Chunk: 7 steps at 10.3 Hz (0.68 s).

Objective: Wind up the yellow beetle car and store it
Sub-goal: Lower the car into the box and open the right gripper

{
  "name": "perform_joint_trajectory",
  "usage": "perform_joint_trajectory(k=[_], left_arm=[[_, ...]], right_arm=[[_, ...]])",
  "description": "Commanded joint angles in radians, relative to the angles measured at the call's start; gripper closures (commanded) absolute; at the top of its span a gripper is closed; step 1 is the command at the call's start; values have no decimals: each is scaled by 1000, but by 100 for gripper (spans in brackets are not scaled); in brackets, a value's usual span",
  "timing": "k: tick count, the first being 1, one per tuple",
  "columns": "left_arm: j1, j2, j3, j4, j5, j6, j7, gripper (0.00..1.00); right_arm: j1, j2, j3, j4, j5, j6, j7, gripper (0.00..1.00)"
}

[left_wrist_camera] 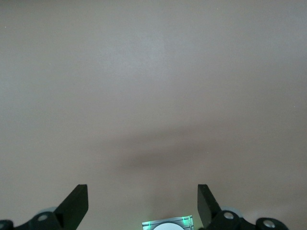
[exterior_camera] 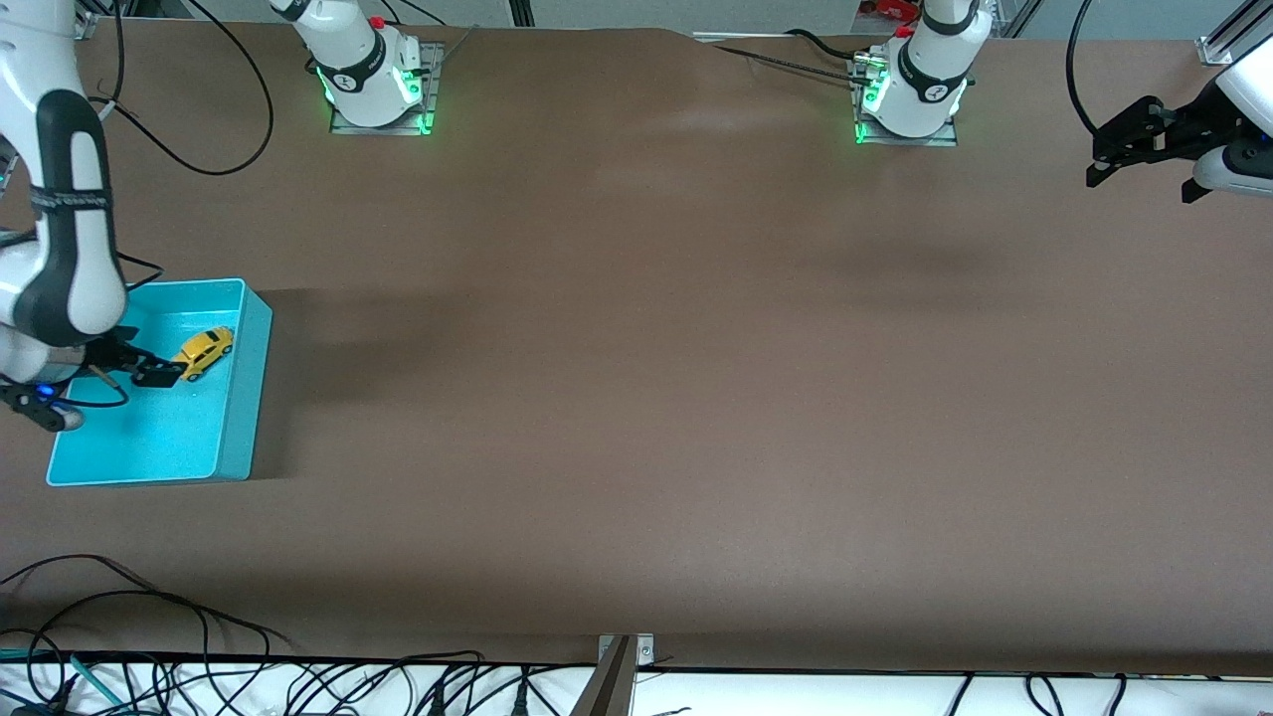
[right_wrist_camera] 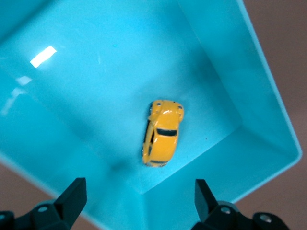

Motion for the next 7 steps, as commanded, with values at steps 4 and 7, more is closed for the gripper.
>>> perform_joint_trajectory(k=[4, 7], left_arm=[[5, 13, -2, 29, 7, -22, -10, 0], [5, 13, -1, 29, 7, -22, -10, 0]], right_arm=[[0, -19, 154, 363, 9, -247, -18, 0], [19, -86, 211, 431, 3, -264, -30, 0]])
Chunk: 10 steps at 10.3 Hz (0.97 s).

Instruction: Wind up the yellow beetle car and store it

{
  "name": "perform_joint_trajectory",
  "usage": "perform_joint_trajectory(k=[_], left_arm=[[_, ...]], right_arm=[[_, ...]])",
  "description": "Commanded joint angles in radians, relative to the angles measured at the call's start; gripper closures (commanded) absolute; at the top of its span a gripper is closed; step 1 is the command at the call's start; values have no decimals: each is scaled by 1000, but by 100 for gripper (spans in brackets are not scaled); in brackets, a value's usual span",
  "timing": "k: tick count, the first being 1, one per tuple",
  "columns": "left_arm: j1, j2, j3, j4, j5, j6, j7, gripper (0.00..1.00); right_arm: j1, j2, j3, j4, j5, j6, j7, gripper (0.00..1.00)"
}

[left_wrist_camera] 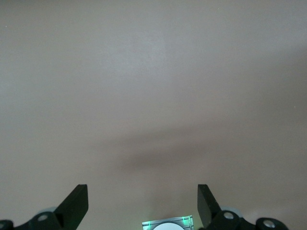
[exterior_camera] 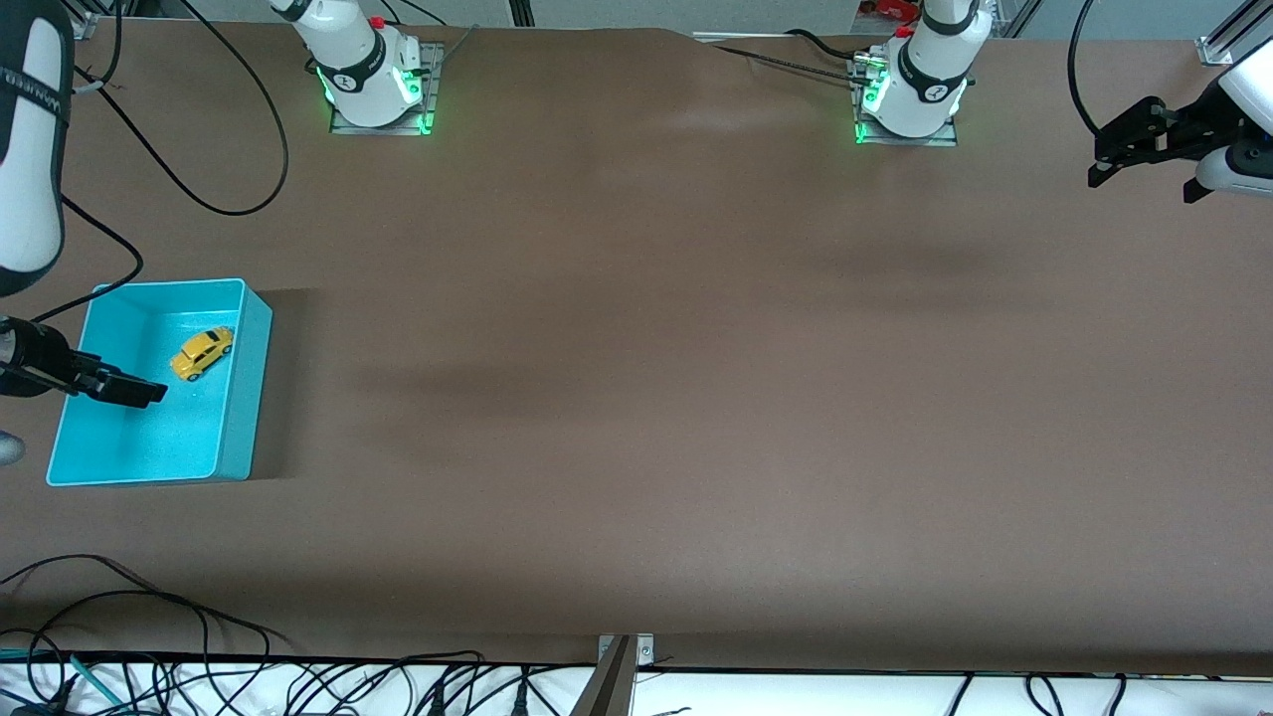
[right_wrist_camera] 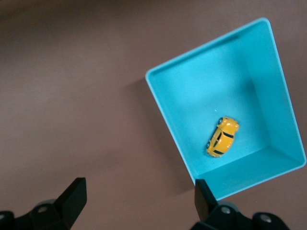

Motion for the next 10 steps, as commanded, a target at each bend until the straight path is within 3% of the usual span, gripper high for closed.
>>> perform_joint_trajectory(k=[1, 3, 4, 7, 10], left_arm=[[3, 13, -2, 29, 7, -22, -10, 0], [3, 13, -2, 29, 7, -22, -10, 0], [3, 13, -2, 29, 7, -22, -10, 0], [3, 13, -1, 29, 7, -22, -10, 0], [3, 13, -1, 29, 7, -22, -8, 0]], right_arm=[[-7, -109, 28, -27, 4, -34, -91, 0], [-7, -296, 32, -250, -1, -13, -153, 0], [-7, -344, 40, -307, -1, -1, -153, 0], [-9, -410, 106, -368, -38, 10, -156, 0], [-7, -442, 106, -375, -29, -22, -162, 0]])
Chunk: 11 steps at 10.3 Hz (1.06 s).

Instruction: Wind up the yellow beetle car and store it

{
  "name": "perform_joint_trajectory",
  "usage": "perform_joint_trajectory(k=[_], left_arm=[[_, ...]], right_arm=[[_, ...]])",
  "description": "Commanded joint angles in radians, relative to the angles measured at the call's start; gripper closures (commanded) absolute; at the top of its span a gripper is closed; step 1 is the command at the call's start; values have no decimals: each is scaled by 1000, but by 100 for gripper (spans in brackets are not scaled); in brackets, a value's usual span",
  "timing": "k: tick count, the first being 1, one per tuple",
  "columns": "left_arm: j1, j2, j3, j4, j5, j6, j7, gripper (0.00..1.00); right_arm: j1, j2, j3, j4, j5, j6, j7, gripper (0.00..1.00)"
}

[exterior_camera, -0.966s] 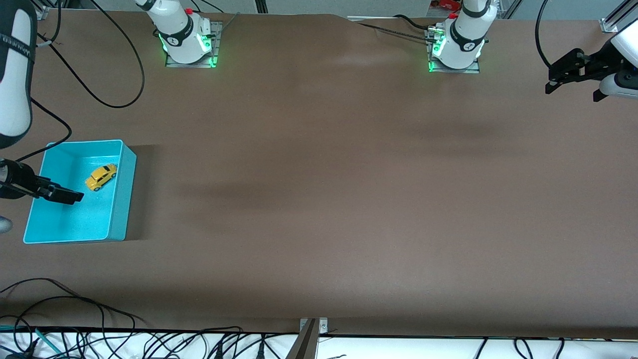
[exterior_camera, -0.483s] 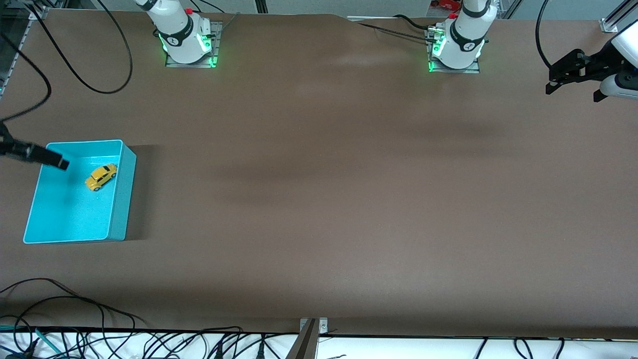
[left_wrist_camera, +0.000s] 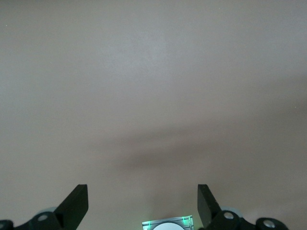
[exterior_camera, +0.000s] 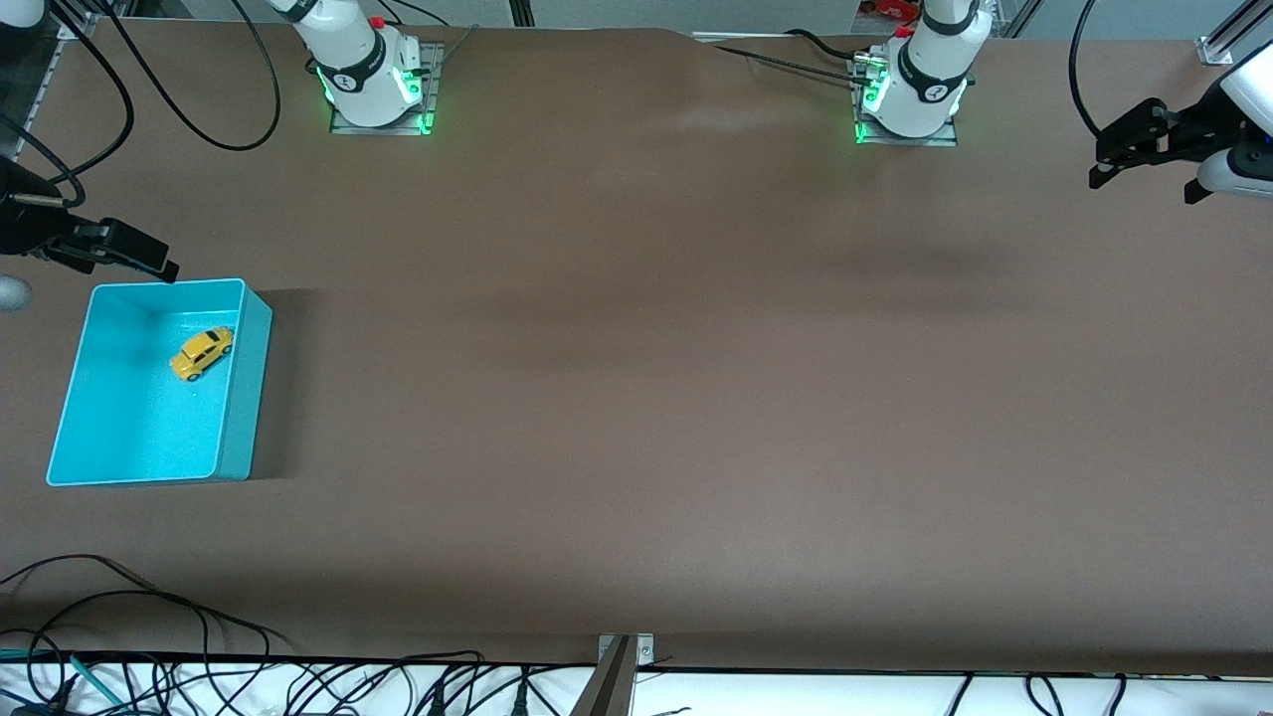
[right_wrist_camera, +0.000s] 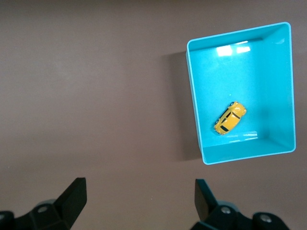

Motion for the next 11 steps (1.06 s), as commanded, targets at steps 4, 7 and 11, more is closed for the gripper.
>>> perform_joint_trajectory(k=[4, 7, 11], left_arm=[[5, 10, -2, 27, 7, -22, -8, 0], [5, 10, -2, 27, 7, -23, -8, 0], [5, 10, -2, 27, 7, -23, -8, 0]], right_arm=[[11, -62, 2, -38, -21, -53, -16, 0], [10, -76, 2, -44, -31, -51, -18, 0], [19, -116, 2, -95, -34, -48, -14, 0]])
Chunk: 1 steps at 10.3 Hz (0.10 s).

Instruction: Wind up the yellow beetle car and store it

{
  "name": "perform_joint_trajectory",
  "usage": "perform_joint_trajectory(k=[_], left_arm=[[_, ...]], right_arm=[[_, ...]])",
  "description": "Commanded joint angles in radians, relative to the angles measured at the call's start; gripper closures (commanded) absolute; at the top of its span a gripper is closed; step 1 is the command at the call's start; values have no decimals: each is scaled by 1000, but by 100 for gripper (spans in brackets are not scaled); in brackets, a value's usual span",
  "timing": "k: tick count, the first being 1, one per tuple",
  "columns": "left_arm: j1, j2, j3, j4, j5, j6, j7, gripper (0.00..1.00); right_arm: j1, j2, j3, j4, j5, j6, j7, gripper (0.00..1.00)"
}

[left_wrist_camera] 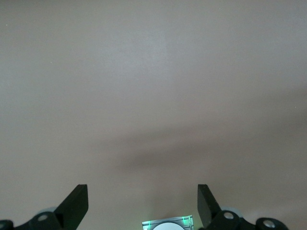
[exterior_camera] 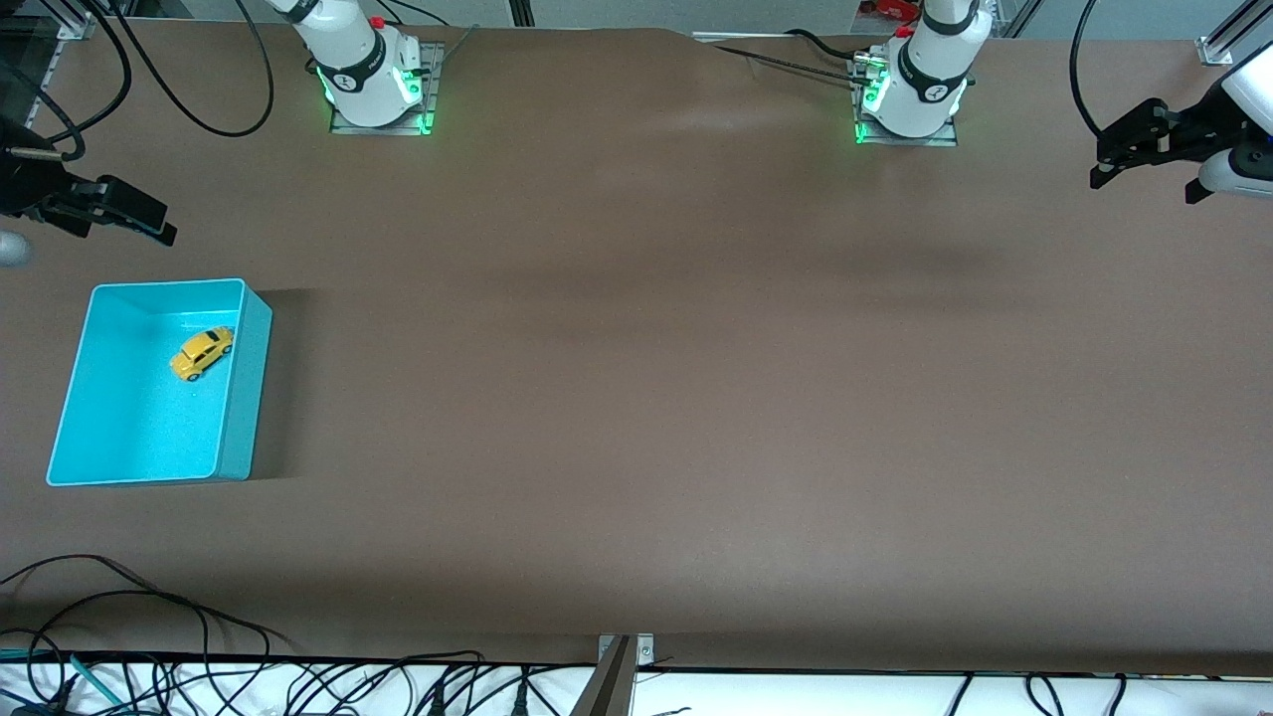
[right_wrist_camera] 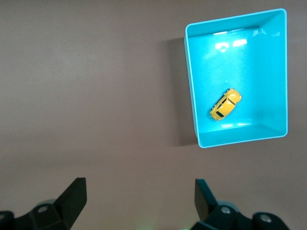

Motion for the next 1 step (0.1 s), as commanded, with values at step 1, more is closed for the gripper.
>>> perform_joint_trajectory(k=[1], left_arm=[[4, 10, -3, 27, 7, -23, -8, 0]], right_arm=[[10, -36, 0, -41, -18, 1, -9, 0]])
